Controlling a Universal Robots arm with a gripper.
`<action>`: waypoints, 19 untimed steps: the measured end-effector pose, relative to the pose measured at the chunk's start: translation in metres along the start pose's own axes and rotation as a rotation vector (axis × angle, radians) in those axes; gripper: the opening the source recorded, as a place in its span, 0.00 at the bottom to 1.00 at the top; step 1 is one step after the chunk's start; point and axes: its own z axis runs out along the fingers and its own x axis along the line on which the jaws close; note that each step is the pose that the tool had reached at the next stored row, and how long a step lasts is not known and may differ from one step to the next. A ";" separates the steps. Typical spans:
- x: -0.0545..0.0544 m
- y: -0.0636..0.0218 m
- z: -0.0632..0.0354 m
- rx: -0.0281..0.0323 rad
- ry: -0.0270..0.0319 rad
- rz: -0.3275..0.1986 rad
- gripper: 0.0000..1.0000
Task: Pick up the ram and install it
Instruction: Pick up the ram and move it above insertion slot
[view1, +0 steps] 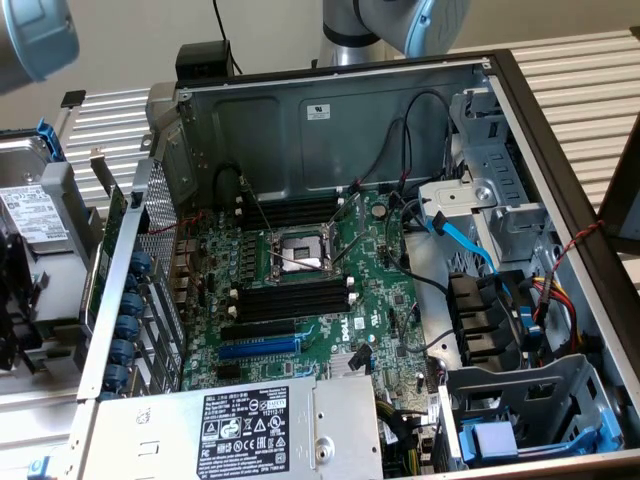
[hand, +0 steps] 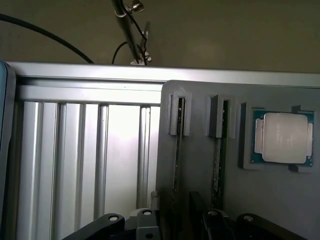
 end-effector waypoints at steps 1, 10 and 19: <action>0.000 0.0000 0.0002 -0.0001 0.0001 0.000 0.36; -0.001 -0.0003 0.0006 0.0000 0.0000 0.000 0.36; -0.001 -0.0003 0.0006 -0.0001 0.0001 0.000 0.16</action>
